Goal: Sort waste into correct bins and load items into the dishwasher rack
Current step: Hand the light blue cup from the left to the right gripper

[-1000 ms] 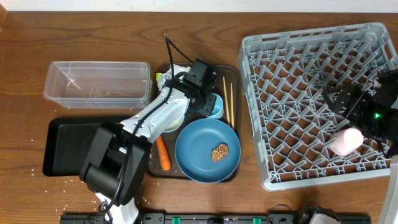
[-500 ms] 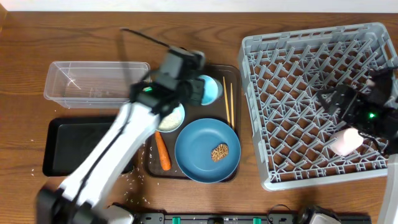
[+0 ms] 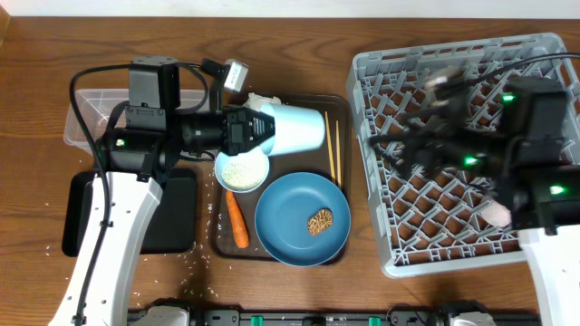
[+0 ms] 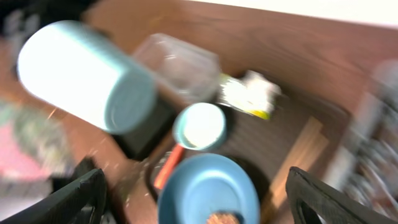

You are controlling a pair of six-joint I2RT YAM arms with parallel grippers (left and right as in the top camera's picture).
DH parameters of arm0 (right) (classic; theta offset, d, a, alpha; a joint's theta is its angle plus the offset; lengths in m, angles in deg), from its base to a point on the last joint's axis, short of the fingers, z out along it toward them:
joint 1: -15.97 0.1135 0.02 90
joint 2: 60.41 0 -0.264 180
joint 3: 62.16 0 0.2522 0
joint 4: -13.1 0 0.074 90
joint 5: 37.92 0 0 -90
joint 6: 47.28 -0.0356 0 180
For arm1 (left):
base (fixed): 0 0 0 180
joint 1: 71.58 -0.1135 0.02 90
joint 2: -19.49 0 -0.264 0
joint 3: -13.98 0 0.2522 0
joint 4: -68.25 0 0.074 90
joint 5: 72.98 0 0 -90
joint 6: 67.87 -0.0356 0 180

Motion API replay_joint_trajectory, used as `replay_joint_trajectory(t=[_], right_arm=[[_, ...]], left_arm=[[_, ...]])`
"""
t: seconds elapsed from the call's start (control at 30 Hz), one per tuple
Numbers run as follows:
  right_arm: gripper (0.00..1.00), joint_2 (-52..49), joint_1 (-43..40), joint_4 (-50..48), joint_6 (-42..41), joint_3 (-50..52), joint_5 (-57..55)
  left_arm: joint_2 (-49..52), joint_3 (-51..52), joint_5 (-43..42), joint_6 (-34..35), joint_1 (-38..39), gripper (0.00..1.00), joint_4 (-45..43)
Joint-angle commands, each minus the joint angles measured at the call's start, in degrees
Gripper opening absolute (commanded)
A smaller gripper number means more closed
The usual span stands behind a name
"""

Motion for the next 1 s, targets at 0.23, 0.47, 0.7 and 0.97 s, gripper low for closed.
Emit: replay_joint_trajectory(t=[0.23, 0.47, 0.7, 0.97], right_arm=[[0.86, 0.07, 14.53, -9.51, 8.57, -0.72, 3.06], [0.85, -0.72, 18.18, -13.22, 8.57, -0.72, 3.04], [0.77, -3.04, 19.23, -15.13, 7.72, -0.72, 4.83], [0.74, -3.04, 19.23, -18.73, 7.72, -0.72, 10.40]], left_arm=[[0.00, -1.16, -19.82, 1.01, -0.15, 0.06, -0.15], [0.00, -1.16, -19.82, 1.16, -0.13, 0.06, -0.17], [0.00, -1.16, -19.80, 1.16, -0.15, 0.06, -0.17], [0.00, -1.16, -19.80, 1.16, -0.13, 0.06, -0.17]])
